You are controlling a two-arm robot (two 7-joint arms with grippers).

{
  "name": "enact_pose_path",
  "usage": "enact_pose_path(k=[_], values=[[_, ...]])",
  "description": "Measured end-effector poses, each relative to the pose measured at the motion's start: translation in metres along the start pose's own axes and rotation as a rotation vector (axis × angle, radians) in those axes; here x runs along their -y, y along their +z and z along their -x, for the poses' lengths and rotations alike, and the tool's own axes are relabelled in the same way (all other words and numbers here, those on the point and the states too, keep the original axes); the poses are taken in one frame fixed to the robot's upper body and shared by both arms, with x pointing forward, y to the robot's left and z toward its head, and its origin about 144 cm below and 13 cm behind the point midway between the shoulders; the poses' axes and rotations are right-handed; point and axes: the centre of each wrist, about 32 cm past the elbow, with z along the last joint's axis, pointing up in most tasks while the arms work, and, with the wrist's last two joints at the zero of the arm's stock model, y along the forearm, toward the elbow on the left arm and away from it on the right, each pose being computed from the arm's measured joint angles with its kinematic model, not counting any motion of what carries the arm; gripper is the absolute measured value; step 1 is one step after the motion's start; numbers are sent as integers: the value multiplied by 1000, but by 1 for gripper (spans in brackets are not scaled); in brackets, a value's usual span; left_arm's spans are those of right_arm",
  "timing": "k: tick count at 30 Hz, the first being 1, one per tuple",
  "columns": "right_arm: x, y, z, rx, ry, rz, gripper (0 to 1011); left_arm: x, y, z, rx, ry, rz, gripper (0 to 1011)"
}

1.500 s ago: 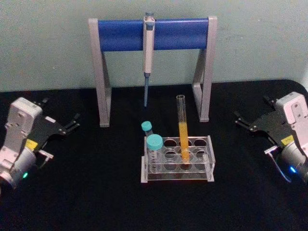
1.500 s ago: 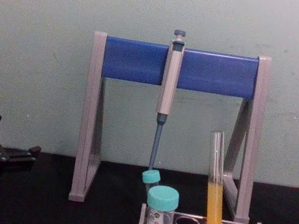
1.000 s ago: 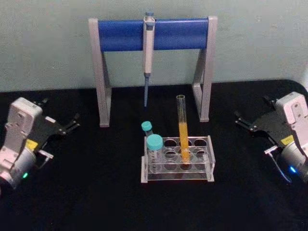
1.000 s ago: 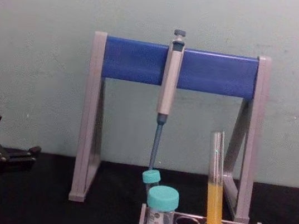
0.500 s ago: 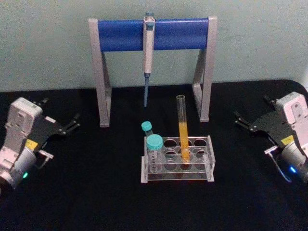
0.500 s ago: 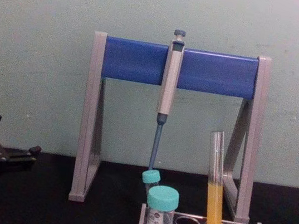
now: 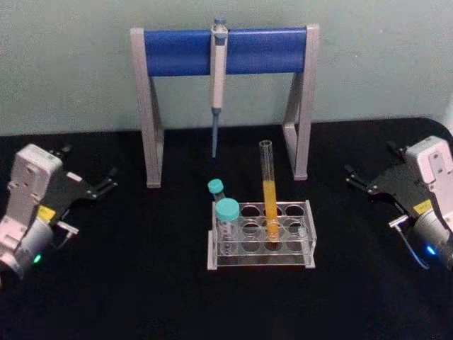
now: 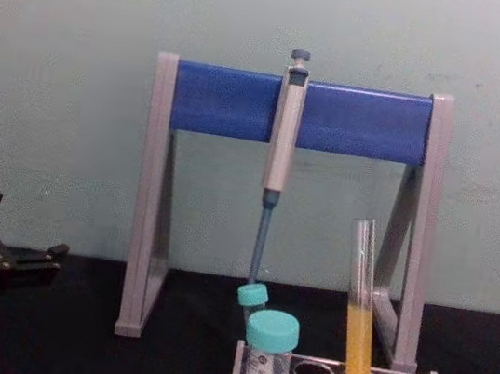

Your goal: Pick up the test tube from the test tube rack, shake it, then place it back into the test tube rack.

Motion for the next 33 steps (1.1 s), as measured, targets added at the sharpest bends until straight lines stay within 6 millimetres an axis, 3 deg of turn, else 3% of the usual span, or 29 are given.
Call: enact_pose_path(k=[22, 33], values=[[0, 0, 0, -1, 1, 0, 1000, 0, 0, 0, 0, 0, 0, 1002], [2, 19, -2, -121, 68, 24, 1000, 0, 0, 0, 0, 0, 0, 1001]])
